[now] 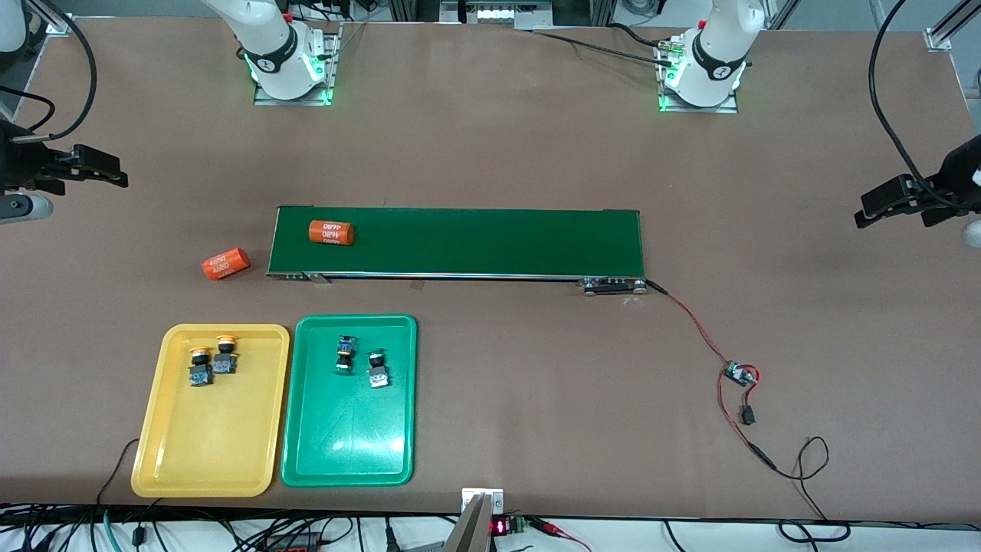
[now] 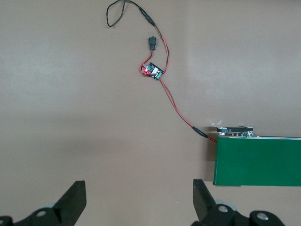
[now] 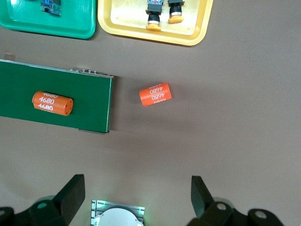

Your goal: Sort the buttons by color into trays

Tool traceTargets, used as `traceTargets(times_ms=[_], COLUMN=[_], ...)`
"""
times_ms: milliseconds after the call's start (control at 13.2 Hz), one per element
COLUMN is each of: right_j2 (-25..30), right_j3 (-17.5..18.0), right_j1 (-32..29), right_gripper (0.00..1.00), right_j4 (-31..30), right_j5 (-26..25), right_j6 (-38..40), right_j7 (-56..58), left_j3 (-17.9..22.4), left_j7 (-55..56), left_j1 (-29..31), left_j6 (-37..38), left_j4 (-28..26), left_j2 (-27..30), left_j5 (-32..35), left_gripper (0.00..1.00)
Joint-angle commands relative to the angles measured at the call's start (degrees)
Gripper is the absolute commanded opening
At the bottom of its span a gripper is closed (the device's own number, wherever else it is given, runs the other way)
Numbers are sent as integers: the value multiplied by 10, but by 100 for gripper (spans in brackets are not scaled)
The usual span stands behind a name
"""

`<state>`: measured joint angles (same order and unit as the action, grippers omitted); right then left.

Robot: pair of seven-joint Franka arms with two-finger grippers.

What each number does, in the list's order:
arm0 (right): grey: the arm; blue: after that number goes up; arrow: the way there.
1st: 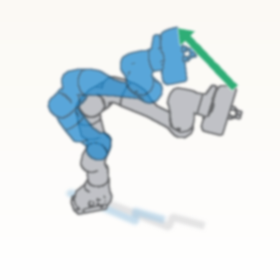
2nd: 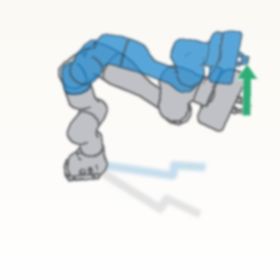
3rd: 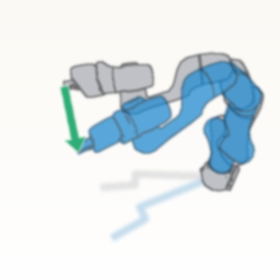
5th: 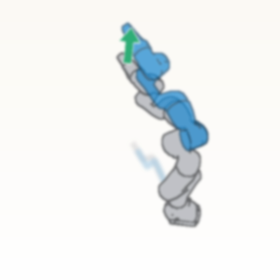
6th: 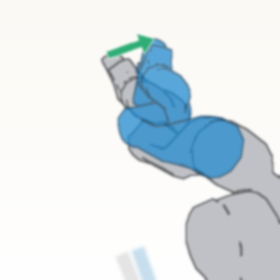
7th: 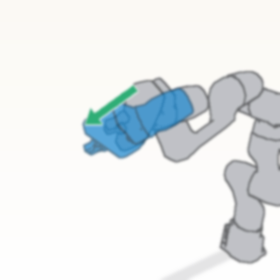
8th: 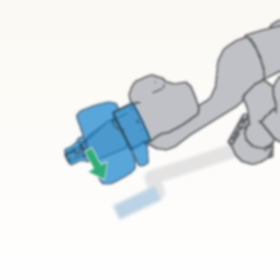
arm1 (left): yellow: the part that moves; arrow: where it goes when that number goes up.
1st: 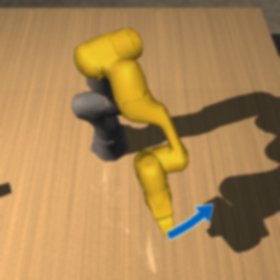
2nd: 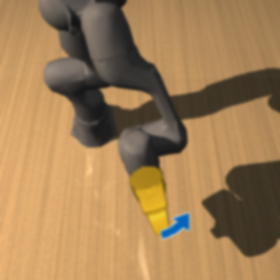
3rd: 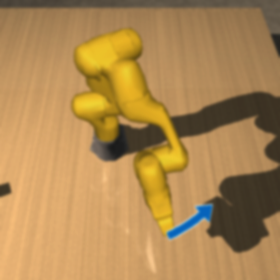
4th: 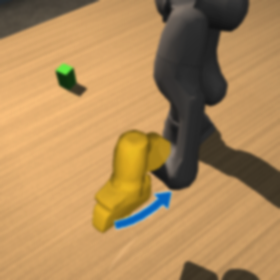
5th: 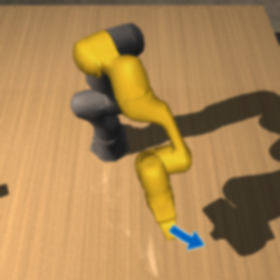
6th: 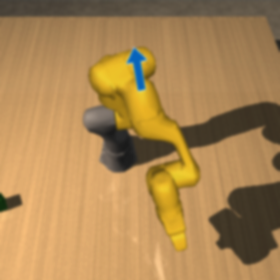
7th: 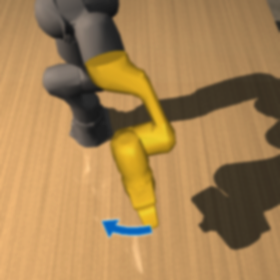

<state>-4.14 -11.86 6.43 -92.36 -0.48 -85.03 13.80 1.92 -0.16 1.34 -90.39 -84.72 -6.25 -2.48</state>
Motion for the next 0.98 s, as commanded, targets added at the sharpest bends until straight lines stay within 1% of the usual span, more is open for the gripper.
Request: traceTargets(times_ms=[0,151,605,908], right_j2=[5,5,5,7], right_j3=[11,11,11,8], right_j1=[-5,-5,-9,-12], right_gripper=[100,100,100,100], right_j4=[-1,-1,-1,-1], right_j5=[-10,-17,-16,-16], right_j6=[7,7,7,20], right_j7=[-18,-42,-44,-44], left_j3=[-3,-4,-5,-5], left_j7=[5,4,4,3], left_j1=[1,0,-2,-2], left_j6=[7,7,5,5], left_j4=[-11,-11,-12,-12], left_j2=[10,11,14,15], left_j5=[5,5,6,7], left_gripper=[100,100,100,100])
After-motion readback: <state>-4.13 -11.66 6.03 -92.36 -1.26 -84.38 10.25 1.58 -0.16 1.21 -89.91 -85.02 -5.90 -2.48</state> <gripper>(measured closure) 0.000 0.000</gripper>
